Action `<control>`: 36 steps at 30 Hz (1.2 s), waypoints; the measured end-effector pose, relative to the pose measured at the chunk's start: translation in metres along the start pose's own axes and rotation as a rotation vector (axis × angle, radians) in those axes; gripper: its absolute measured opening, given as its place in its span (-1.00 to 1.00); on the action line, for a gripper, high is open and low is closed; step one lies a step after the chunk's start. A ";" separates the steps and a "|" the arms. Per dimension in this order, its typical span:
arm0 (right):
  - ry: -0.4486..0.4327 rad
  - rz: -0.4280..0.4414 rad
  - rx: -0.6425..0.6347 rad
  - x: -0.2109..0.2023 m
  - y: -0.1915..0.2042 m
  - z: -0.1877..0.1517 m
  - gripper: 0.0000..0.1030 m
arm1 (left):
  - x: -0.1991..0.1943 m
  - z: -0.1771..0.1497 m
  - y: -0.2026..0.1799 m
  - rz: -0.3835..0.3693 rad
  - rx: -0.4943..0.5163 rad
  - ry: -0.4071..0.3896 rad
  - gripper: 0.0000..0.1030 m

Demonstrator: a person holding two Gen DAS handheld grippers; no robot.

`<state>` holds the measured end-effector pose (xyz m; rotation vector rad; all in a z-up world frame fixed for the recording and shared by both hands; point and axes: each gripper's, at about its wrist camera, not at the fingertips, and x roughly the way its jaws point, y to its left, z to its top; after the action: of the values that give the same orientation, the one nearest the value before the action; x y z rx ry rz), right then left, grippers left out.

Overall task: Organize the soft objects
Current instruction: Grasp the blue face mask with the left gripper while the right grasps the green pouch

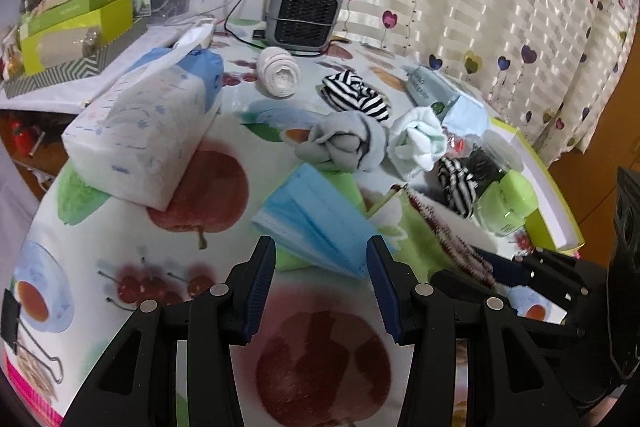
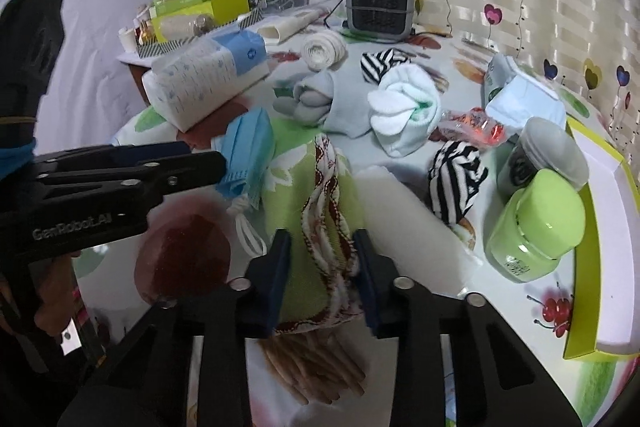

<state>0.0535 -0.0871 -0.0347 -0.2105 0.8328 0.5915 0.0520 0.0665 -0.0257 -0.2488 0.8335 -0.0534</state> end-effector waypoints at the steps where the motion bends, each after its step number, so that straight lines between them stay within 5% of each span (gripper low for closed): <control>1: -0.006 -0.002 0.003 -0.002 -0.001 0.000 -0.54 | -0.001 0.001 -0.001 -0.006 -0.001 -0.004 -0.08; 3: -0.017 -0.004 0.013 -0.007 -0.003 -0.001 -0.66 | -0.001 0.003 -0.003 -0.014 -0.002 -0.013 -0.02; 14: 0.017 0.020 0.012 0.003 -0.009 -0.002 -0.65 | 0.030 0.012 -0.011 0.053 0.009 0.053 0.03; 16: 0.012 0.012 -0.009 0.002 -0.006 -0.003 -0.66 | 0.030 0.013 -0.014 0.056 0.021 0.045 -0.33; 21: -0.022 0.019 -0.009 -0.006 -0.004 -0.004 -0.70 | 0.021 0.011 -0.011 0.078 0.028 0.024 -0.75; 36: -0.149 0.029 0.023 -0.052 -0.006 -0.002 -0.70 | -0.034 0.009 -0.022 0.080 0.057 -0.089 -0.81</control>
<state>0.0291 -0.1139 0.0025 -0.1317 0.6989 0.6173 0.0367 0.0520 0.0100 -0.1625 0.7517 0.0084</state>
